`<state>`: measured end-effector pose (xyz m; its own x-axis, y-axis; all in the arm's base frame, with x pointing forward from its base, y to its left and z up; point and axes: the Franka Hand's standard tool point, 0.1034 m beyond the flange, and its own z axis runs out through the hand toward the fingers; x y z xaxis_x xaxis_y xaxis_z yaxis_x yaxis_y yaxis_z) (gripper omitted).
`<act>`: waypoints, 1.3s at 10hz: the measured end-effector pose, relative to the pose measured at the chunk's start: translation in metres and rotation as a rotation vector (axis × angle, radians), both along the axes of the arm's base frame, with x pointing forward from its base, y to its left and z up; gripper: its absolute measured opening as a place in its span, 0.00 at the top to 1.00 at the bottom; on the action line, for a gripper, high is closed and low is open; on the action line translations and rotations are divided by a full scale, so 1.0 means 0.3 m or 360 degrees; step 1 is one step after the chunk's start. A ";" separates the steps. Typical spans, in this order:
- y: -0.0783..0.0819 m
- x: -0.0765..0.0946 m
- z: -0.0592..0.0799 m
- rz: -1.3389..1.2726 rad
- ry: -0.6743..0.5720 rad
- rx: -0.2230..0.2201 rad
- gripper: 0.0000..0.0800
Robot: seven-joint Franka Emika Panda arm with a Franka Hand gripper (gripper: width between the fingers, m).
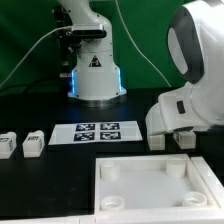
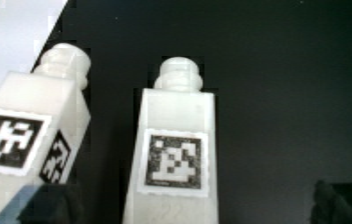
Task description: Assemble one leg
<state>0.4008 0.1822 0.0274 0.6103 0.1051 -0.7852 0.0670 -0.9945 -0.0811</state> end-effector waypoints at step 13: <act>-0.003 -0.053 -0.052 -0.0003 -0.0005 -0.0005 0.64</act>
Offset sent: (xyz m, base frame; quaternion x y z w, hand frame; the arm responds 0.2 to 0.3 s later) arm -0.0124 -0.0007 -0.0216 -0.0196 0.0196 -0.0045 0.9996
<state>0.3851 0.1813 0.0118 0.6130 0.1016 -0.7835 0.0656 -0.9948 -0.0777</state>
